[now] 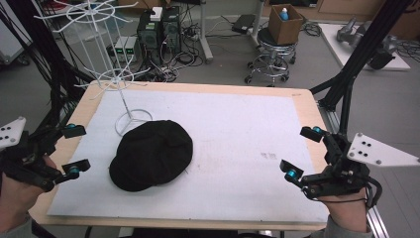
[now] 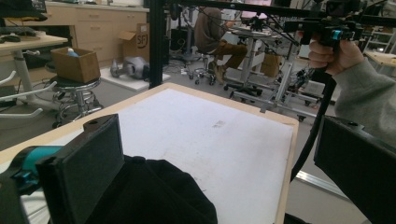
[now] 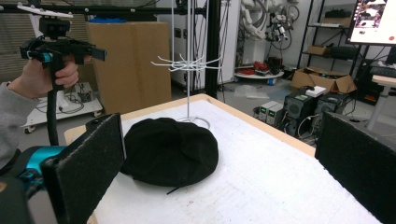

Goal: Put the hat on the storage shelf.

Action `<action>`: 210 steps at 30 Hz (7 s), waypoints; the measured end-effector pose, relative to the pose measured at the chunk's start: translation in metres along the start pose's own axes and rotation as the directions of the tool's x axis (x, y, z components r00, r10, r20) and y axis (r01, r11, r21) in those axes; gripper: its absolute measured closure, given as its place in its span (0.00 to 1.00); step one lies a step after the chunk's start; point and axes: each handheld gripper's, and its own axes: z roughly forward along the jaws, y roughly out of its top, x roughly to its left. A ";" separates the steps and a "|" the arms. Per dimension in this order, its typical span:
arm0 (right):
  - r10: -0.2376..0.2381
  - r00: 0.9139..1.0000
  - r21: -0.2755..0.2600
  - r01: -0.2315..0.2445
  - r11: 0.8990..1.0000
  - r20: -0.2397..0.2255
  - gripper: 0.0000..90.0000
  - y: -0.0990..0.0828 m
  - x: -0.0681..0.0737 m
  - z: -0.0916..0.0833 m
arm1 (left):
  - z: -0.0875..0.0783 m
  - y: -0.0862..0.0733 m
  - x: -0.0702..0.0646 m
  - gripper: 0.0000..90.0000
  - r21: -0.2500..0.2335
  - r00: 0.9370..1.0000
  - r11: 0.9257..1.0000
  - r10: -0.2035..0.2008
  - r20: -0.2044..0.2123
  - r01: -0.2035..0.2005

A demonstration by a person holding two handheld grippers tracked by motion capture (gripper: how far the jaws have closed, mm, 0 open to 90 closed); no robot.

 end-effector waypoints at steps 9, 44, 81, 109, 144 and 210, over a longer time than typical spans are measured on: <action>0.005 1.000 -0.003 -0.005 1.000 0.000 0.01 0.000 -0.001 0.000 | 0.002 -0.001 0.000 0.02 0.004 1.000 1.000 0.002 -0.010 -0.002; 0.034 0.999 0.022 -0.033 0.999 -0.004 0.01 -0.004 -0.001 0.007 | 0.063 -0.015 0.037 0.02 0.203 0.997 0.979 0.022 -0.068 -0.007; 0.028 1.000 0.045 -0.028 0.999 -0.009 0.01 -0.007 -0.002 0.013 | 0.149 -0.043 0.079 0.02 0.291 0.994 0.950 -0.099 -0.053 0.111; 0.022 0.999 0.061 -0.019 0.998 -0.039 0.01 -0.007 0.000 0.015 | 0.185 -0.066 0.098 0.02 0.465 0.987 0.873 -0.095 -0.133 0.146; 0.028 0.999 0.067 -0.026 0.997 -0.043 0.01 -0.009 -0.001 0.017 | 0.193 -0.077 0.103 0.49 0.592 0.985 0.792 -0.073 -0.156 0.152; 0.078 0.996 0.116 -0.072 0.991 -0.047 0.01 -0.013 -0.003 0.032 | 0.096 0.031 0.035 0.83 0.429 0.991 0.903 -0.050 0.126 -0.009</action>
